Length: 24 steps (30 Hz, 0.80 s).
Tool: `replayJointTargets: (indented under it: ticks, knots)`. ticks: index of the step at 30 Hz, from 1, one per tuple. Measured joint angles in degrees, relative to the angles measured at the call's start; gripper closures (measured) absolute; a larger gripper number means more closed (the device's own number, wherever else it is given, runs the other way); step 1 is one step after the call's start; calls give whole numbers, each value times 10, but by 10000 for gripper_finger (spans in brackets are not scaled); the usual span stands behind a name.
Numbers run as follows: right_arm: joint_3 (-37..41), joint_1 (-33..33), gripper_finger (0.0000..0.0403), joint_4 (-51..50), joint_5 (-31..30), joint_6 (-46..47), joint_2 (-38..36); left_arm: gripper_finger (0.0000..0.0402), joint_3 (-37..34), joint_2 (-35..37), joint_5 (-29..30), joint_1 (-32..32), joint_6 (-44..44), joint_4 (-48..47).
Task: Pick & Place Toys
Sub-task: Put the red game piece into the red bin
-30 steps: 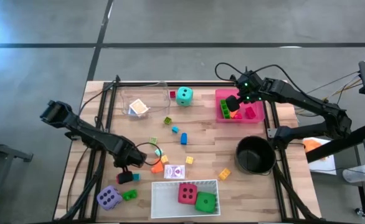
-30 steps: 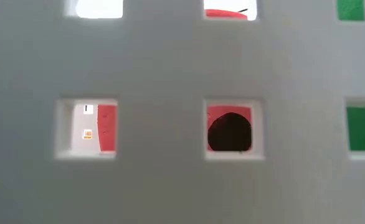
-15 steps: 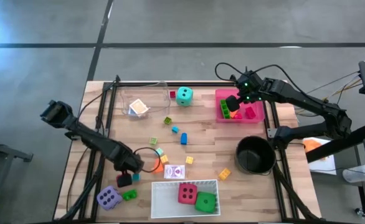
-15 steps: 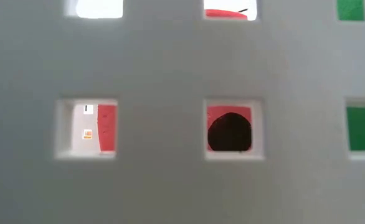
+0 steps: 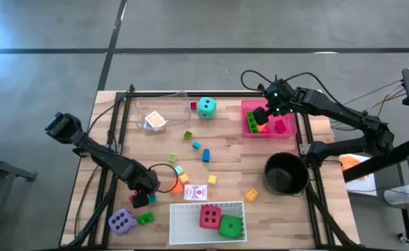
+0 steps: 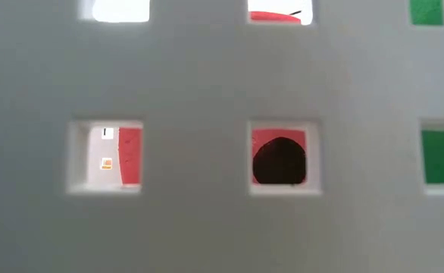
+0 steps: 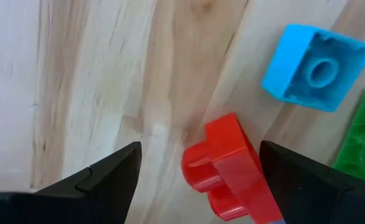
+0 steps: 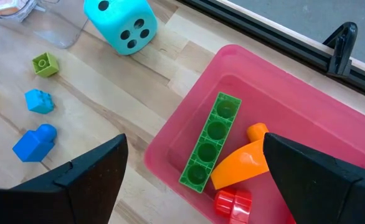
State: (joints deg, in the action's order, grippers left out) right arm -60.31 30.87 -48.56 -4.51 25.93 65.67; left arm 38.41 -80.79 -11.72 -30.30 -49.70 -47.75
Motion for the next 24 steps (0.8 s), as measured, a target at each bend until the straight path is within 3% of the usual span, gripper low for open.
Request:
replayJointTargets:
  ticks: [11, 24]
  knots:
    - [0, 0, 37, 0, 0, 0, 0, 92, -26, 0, -16, 0, 2, -1]
    - [0, 0, 37, 0, 0, 0, 0, 309, -33, 0, -18, 0, -18, 1]
